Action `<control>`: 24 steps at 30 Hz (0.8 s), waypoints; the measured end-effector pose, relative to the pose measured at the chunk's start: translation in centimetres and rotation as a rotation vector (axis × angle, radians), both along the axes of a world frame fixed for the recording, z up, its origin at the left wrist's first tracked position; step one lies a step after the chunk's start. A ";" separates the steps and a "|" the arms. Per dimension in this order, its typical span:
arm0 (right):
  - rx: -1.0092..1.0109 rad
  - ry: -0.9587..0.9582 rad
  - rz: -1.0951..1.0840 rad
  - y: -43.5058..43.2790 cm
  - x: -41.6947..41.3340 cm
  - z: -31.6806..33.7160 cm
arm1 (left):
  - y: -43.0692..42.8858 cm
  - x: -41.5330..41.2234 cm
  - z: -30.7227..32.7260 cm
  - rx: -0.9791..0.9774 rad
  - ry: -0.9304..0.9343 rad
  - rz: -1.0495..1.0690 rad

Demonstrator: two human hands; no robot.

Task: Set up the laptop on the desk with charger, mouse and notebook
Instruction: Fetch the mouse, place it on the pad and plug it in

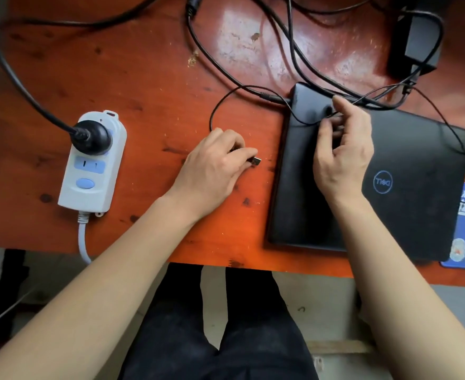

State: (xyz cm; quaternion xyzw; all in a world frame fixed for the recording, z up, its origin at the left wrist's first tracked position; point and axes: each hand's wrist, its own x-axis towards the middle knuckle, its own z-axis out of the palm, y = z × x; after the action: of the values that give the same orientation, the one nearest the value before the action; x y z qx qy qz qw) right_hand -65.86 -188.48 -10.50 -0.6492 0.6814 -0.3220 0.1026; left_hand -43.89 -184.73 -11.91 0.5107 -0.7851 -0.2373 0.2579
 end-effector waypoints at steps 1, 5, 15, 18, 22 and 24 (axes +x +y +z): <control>-0.005 -0.001 0.014 0.1 0.0 -0.1 | 0.0 -0.4 0.0 -0.003 0.009 -0.010; -0.018 0.031 0.053 0.1 0.0 -0.6 | 0.8 -2.0 -0.5 -0.027 0.026 -0.056; -0.013 0.070 0.045 0.1 0.0 -1.1 | 1.1 -3.7 -1.3 -0.044 0.006 0.141; -0.019 0.077 0.041 0.1 0.2 -1.2 | 0.9 -3.7 -1.2 -0.034 0.009 0.138; -0.028 0.087 0.044 0.0 0.2 -1.2 | 0.7 -3.7 -1.2 -0.038 0.003 0.132; -0.031 0.093 0.043 0.0 0.2 -1.1 | 0.7 -3.7 -1.2 -0.046 -0.011 0.128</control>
State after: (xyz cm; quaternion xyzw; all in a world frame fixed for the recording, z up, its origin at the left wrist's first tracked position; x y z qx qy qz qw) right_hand -65.61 -188.50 -11.63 -0.6795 0.6664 -0.2995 0.0676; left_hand -47.57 -184.03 -13.07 0.5550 -0.7575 -0.1994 0.2801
